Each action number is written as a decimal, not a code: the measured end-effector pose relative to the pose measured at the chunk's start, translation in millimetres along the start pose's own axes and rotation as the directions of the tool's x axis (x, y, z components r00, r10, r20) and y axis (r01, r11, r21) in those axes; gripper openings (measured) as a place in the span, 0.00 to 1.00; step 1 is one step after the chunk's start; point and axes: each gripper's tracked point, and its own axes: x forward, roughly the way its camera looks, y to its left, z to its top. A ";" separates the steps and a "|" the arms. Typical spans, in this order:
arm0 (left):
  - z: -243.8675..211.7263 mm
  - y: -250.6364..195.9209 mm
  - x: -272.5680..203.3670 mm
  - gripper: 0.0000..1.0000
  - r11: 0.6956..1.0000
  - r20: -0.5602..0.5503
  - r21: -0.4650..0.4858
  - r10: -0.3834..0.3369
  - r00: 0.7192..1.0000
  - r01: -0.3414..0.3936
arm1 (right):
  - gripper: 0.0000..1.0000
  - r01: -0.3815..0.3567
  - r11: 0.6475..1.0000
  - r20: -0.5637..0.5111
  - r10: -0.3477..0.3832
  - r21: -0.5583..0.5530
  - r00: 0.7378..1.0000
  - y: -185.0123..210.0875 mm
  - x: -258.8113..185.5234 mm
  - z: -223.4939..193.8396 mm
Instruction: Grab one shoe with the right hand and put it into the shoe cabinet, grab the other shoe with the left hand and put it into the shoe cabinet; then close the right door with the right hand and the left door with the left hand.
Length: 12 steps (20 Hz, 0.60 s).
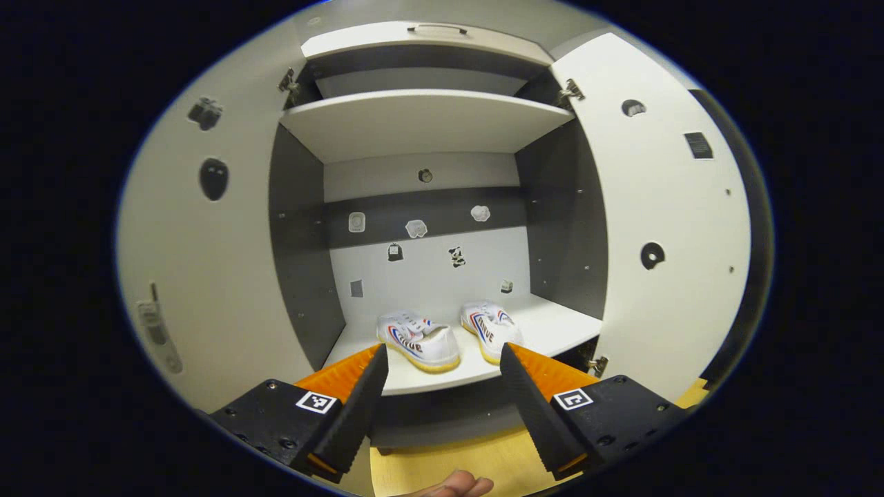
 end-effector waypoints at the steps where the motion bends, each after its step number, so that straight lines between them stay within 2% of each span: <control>1: -10.1 -1.6 -21.5 0.98 1.000 -0.014 0.023 -0.013 1.000 0.014 | 1.00 -0.005 1.000 -0.007 0.005 0.002 1.000 0.6 0.2 -1.4; 2: -17.7 0.5 -45.4 0.98 0.999 -0.010 0.032 -0.016 1.000 0.016 | 0.97 -0.016 1.000 -0.015 0.017 0.013 1.000 2.2 0.5 -2.1; 4: -28.0 -0.4 -80.0 0.98 0.999 0.004 0.016 -0.032 0.999 0.032 | 1.00 -0.022 0.998 -0.034 0.024 0.053 0.999 -1.4 -0.7 -3.6; 6: -46.1 -1.6 -112.7 1.00 0.999 0.000 -0.027 -0.046 0.999 0.046 | 1.00 0.006 0.998 -0.049 -0.002 0.068 0.999 -14.9 -0.2 -6.5; 8: -67.0 3.4 -139.1 0.98 0.998 -0.028 -0.058 -0.027 0.999 0.025 | 0.97 0.034 0.998 -0.054 -0.031 0.051 0.998 -26.4 1.0 -6.7; 10: -73.2 7.8 -156.4 1.00 0.995 -0.001 -0.096 -0.014 1.000 0.013 | 1.00 0.046 0.999 -0.058 -0.046 0.005 0.997 -36.0 -0.3 -7.6; 11: -80.9 11.6 -162.1 0.98 0.994 0.005 -0.107 -0.001 1.000 0.001 | 0.97 0.061 0.998 -0.057 -0.062 -0.014 0.996 -42.8 -0.2 -6.4; 12: -88.5 16.3 -167.2 0.98 0.994 0.008 -0.110 0.009 1.000 -0.008 | 1.00 0.072 0.997 -0.057 -0.074 -0.030 0.996 -47.6 1.2 -7.1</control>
